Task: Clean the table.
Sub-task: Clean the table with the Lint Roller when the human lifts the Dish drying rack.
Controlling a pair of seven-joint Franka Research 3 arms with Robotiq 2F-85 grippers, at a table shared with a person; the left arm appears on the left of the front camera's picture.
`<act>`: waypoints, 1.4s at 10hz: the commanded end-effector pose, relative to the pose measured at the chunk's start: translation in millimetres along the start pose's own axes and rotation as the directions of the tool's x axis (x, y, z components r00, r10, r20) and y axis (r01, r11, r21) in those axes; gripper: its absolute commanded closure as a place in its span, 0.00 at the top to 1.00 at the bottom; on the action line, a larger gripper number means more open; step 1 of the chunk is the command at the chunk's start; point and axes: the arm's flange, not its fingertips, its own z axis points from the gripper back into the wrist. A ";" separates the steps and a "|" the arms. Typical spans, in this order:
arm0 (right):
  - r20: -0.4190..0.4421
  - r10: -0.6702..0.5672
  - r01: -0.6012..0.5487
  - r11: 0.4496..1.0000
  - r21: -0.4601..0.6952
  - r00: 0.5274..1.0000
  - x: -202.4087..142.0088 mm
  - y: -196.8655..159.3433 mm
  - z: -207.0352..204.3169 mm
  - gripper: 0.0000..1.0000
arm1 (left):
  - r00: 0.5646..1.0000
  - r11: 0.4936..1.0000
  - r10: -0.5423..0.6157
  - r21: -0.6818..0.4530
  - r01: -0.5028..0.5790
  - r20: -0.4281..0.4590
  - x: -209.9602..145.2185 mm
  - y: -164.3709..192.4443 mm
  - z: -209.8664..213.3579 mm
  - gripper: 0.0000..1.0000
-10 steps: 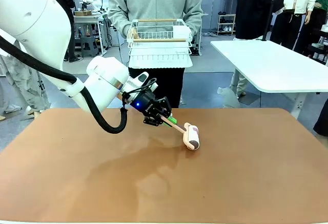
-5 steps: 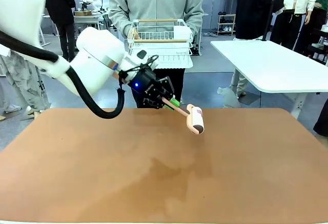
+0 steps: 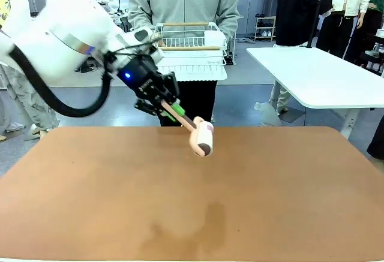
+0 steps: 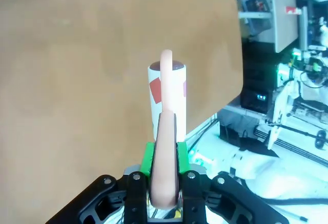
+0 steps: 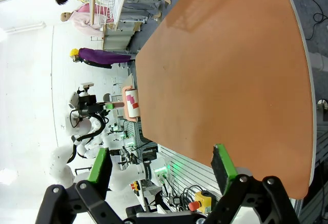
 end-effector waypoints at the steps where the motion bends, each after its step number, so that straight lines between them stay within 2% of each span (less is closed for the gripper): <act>1: 0.000 -0.015 0.015 1.000 -0.011 1.000 -1.0 4.7 1.9 1.00 | 0.997 0.994 0.063 0.088 -0.059 -0.038 -18.7 0.6 43.9 0.21; 3: 0.000 -0.015 0.015 1.000 -0.011 1.000 -1.0 4.7 1.9 1.00 | 0.995 0.990 0.099 0.102 -0.098 -0.013 -28.6 3.4 73.0 0.21; 5: 0.000 -0.015 0.015 1.000 -0.011 1.000 -1.0 4.7 1.9 1.00 | 0.995 0.987 0.056 0.147 -0.067 0.083 -41.5 6.8 107.2 0.21; 7: 0.000 -0.015 0.015 1.000 -0.011 1.000 -1.0 4.7 1.9 1.00 | 0.991 0.957 0.093 0.266 -0.115 0.095 -58.1 21.0 151.4 0.21; 9: 0.000 -0.015 0.015 1.000 -0.011 1.000 -1.0 4.7 1.9 1.00 | 0.987 0.905 0.096 0.402 -0.140 0.127 -71.3 42.7 187.2 0.21; 11: 0.000 -0.015 0.015 1.000 -0.011 1.000 -1.0 4.7 1.9 1.00 | 0.977 0.858 0.075 0.485 -0.166 0.201 -67.0 69.0 211.3 0.21; 13: 0.000 -0.015 0.015 1.000 -0.011 1.000 -1.0 4.7 1.9 1.00 | 0.957 0.845 0.145 0.471 -0.252 0.253 -53.7 101.4 236.4 0.21; 14: 0.000 -0.015 0.015 1.000 -0.011 1.000 -1.0 4.7 1.9 1.00 | 0.957 0.846 0.139 0.471 -0.249 0.256 -49.5 106.4 236.7 0.21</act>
